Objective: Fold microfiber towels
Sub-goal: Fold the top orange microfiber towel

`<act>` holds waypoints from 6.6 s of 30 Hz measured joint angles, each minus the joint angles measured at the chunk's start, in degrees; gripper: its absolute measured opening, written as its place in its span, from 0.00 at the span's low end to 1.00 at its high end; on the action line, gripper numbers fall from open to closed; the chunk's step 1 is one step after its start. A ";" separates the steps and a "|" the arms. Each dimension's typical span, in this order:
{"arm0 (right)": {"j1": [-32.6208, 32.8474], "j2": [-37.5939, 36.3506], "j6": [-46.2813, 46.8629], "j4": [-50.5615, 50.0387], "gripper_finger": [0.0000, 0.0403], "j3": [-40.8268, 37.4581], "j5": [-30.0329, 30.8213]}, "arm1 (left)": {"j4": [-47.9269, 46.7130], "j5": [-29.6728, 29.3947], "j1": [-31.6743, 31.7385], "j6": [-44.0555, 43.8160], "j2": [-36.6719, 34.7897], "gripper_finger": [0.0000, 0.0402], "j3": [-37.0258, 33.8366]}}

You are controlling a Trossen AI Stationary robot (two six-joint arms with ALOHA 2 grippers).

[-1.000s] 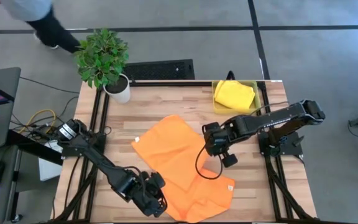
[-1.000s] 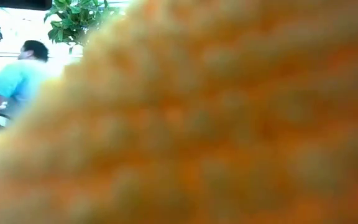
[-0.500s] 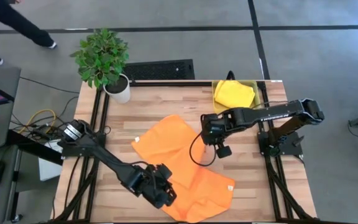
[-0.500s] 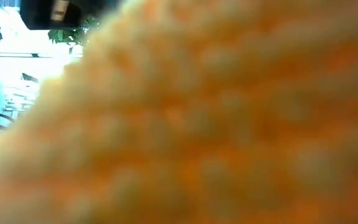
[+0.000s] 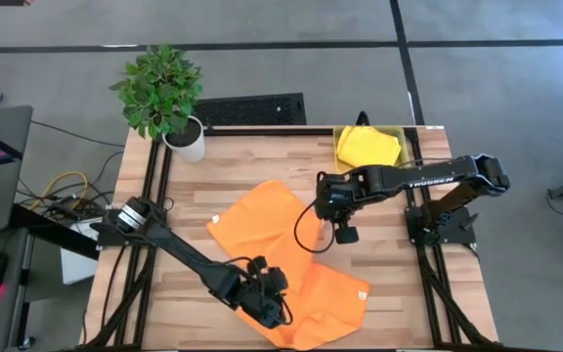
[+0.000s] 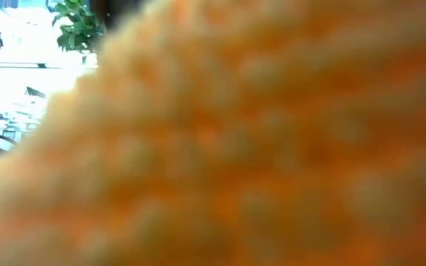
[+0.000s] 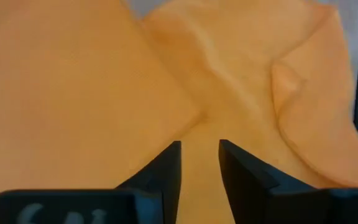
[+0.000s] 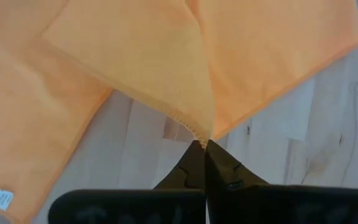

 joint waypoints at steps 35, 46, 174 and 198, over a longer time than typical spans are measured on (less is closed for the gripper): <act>-0.15 0.00 4.27 2.33 0.02 0.08 0.07 | 12.97 -4.59 2.25 13.27 10.95 0.22 0.57; -0.16 0.00 4.68 2.30 0.02 0.08 0.07 | 13.23 -2.62 2.25 14.40 10.95 0.22 0.57; -2.63 0.02 -6.60 4.00 0.02 0.69 0.17 | -27.21 0.43 0.49 -23.53 -4.25 0.00 4.14; -13.65 15.32 -15.65 30.13 0.02 0.56 -0.02 | -57.02 5.38 4.25 -70.70 -5.01 0.00 1.60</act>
